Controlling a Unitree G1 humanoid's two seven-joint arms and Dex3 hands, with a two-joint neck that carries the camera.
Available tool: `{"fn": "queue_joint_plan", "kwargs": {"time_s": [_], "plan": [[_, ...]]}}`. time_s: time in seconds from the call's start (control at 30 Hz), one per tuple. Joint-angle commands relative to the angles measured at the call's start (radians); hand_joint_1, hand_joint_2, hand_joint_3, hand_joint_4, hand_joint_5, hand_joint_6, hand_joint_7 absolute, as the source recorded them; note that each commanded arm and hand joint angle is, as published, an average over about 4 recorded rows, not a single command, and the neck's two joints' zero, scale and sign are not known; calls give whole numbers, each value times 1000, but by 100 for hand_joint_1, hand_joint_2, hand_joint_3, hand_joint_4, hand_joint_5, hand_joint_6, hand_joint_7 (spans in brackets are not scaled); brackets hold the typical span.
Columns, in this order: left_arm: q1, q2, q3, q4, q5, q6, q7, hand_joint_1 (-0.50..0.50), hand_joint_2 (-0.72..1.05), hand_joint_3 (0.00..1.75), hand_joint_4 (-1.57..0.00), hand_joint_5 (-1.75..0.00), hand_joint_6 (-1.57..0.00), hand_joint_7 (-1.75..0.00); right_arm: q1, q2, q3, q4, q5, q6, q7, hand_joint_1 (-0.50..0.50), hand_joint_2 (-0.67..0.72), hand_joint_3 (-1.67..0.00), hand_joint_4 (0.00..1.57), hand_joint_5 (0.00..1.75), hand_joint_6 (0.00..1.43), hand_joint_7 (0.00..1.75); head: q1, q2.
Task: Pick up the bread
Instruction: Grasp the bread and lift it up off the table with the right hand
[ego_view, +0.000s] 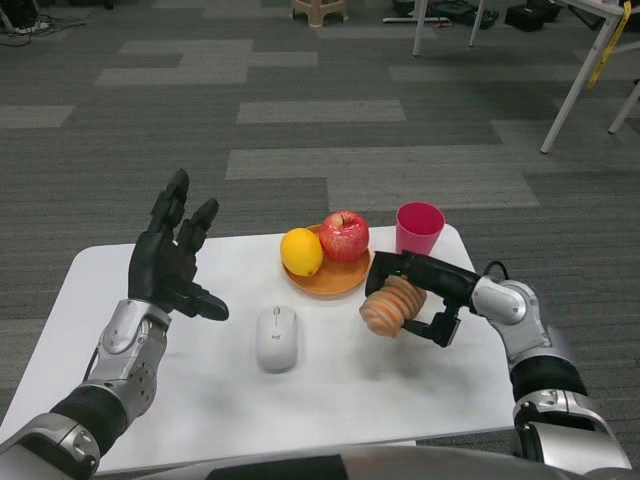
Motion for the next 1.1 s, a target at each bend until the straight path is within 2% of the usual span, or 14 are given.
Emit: {"fn": "queue_joint_plan", "kwargs": {"time_s": [0.03,0.27,0.43,0.57,0.77,0.83,1.03,1.1], "plan": [[0,8,-1,-2,1,-4,-4,50,-37,9,0,-41,0,0,34,-11,15,-50,128,55,5,-17,-29,-151,0,97,51,154,7,8],[3,8,0,-3,1,-4,-4,50,-37,9,0,-41,0,0,99,4,67,-176,405,195,-9,-17,-29,-151,0,97,52,154,24,27],[3,5,-3,-3,3,-4,-4,50,-37,9,0,-41,0,0,143,12,164,-274,576,218,-76,-17,-29,-151,0,95,54,154,30,33],[3,3,-5,-3,3,-4,-4,50,-37,9,0,-41,0,0,155,27,208,-313,619,225,-128,-17,-32,-151,0,97,58,154,35,41],[3,-1,-6,-5,6,-4,-4,50,-37,9,0,-41,0,0,157,113,244,-380,648,230,-147,-17,-35,-151,0,97,63,154,39,46],[3,-1,-6,-5,7,-4,-4,50,-37,9,0,-41,0,0,155,129,252,-390,652,232,-151,-17,-35,-151,0,97,63,154,41,47],[4,-1,-3,-21,11,-4,-4,50,-37,9,0,-41,0,0,155,146,279,-426,666,232,-219,-17,-35,-151,0,97,69,154,46,56],[5,-1,-3,-28,13,-4,-4,50,-37,9,0,-41,0,0,152,148,291,-439,670,233,-242,-17,-38,-151,0,92,70,154,47,58]]}}
